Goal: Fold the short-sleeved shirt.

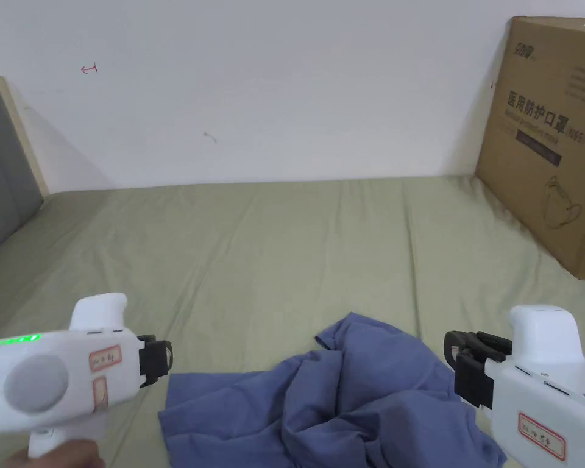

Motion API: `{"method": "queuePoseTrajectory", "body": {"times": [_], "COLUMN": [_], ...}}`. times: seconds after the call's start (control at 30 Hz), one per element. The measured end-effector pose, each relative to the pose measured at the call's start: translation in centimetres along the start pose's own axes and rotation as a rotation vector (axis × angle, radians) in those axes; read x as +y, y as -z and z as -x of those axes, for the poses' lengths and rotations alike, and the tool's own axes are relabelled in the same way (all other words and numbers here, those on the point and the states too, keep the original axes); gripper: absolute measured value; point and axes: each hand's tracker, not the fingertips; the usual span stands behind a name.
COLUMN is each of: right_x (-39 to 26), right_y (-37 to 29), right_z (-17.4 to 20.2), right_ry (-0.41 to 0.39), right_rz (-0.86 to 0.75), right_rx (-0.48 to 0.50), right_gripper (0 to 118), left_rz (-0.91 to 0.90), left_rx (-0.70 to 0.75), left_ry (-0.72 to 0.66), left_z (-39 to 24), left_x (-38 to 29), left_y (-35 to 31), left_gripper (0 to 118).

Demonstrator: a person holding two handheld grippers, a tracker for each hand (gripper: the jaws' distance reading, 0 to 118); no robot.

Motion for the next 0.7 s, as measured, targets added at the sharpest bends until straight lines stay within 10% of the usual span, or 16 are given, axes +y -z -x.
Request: {"method": "queuePoseTrajectory", "body": {"times": [0.1, 0.2, 0.23, 0.27, 0.3, 0.47, 0.5, 0.57, 0.7], "right_x": [-0.2, -0.4, -0.5, -0.7, -0.8, -1.5, -1.6, -1.8, -0.1], "right_y": [0.8, 1.8, 2.2, 2.6, 2.9, 5.2, 5.6, 6.6, 8.9], "right_z": [-0.4, -1.2, -1.5, -1.8, -2.1, -3.3, -3.4, -3.8, -4.8], "right_ry": [0.0, -0.009, -0.006, -0.002, 0.002, 0.027, 0.03, 0.03, -0.034], "right_rz": [0.016, 0.04, 0.048, 0.055, 0.062, 0.109, 0.116, 0.136, 0.163], "right_rx": [-0.005, -0.027, -0.035, -0.044, -0.05, -0.08, -0.083, -0.083, -0.037], "right_gripper": [0, 0, 0, 0, 0, 0, 0, 0, 0], "left_rz": [0.149, 0.172, 0.204, 0.247, 0.264, 0.375, 0.412, 0.37, 0.26], "left_rx": [0.068, 0.138, 0.159, 0.154, 0.136, 0.164, 0.131, 0.125, -0.003], "left_ry": [-0.052, -0.076, -0.078, -0.071, -0.085, -0.042, -0.046, -0.004, 0.046], "left_z": [2.4, 3.8, 4.3, 4.6, 5.0, 5.3, 5.2, 4.0, 4.1], "left_x": [1.8, 3.0, 3.4, 3.2, 3.0, 2.1, 1.8, 1.8, 4.1], "left_y": [5.9, 10.7, 12.7, 14.1, 14.8, 19.1, 19.3, 19.0, 16.1], "left_gripper": [0, 38, 52, 107, 118, 115, 100, 0, 0]}}
